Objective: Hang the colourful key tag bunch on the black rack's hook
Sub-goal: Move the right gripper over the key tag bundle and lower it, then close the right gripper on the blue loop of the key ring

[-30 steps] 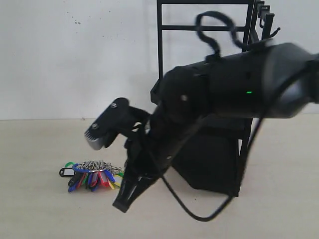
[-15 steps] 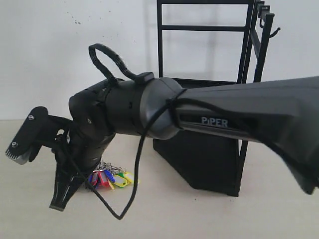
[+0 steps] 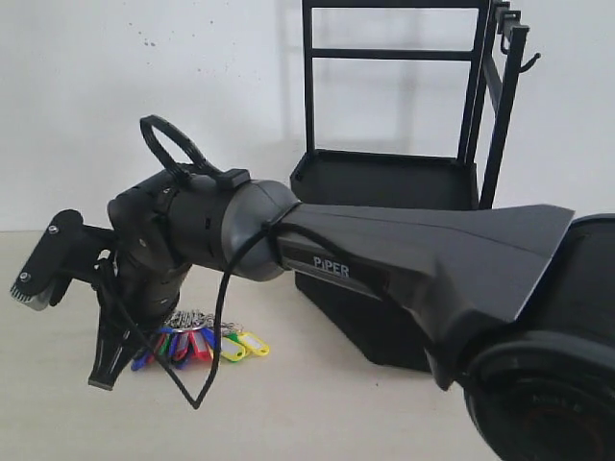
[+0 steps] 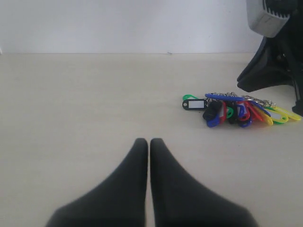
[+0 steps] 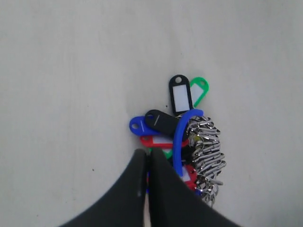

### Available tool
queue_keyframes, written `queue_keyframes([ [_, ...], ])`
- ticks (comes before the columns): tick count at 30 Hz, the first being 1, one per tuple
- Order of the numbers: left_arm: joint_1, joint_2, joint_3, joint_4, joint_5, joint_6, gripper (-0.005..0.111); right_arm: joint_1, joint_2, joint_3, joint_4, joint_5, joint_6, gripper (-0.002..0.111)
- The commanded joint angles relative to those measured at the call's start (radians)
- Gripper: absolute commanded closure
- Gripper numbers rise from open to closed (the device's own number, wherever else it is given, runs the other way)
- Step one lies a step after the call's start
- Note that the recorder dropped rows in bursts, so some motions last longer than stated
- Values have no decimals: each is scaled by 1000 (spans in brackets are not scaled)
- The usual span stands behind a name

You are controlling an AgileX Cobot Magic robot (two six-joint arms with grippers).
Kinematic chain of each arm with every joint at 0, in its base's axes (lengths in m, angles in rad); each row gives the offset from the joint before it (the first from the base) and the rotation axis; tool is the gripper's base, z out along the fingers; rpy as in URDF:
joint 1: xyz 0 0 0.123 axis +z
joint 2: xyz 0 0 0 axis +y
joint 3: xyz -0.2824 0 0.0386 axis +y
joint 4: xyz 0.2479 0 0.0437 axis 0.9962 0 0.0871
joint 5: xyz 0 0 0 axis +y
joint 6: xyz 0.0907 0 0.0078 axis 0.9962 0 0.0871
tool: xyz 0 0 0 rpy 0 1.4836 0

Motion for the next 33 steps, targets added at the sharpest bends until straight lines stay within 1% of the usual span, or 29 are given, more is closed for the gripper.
queue_keyframes([
  [1,2,-2,-1,-7,-15,-10,102,-14,3,-12,-16,21,4,85],
  [4,2,-2,-1,-7,-15,-10,102,-14,13,-12,-16,-14,5,60],
  [5,2,-2,-1,-7,-15,-10,102,-14,19,-12,-26,-38,16,57],
  [8,2,-2,-1,-7,-15,-10,102,-14,39,-12,-93,-76,50,57],
  [11,2,-2,-1,-7,-15,-10,102,-22,61,-12,-94,-99,57,57],
  [18,2,-2,-1,-7,-15,-10,102,-75,77,-12,-94,-112,91,57],
  [22,2,-2,-1,-7,-15,-10,102,-84,77,-12,-57,-126,89,57],
  [25,2,-2,-1,-7,-15,-10,102,-84,93,-12,-2,-140,34,57],
  [33,2,-2,-1,-7,-15,-10,102,-84,146,-12,8,-221,28,57],
])
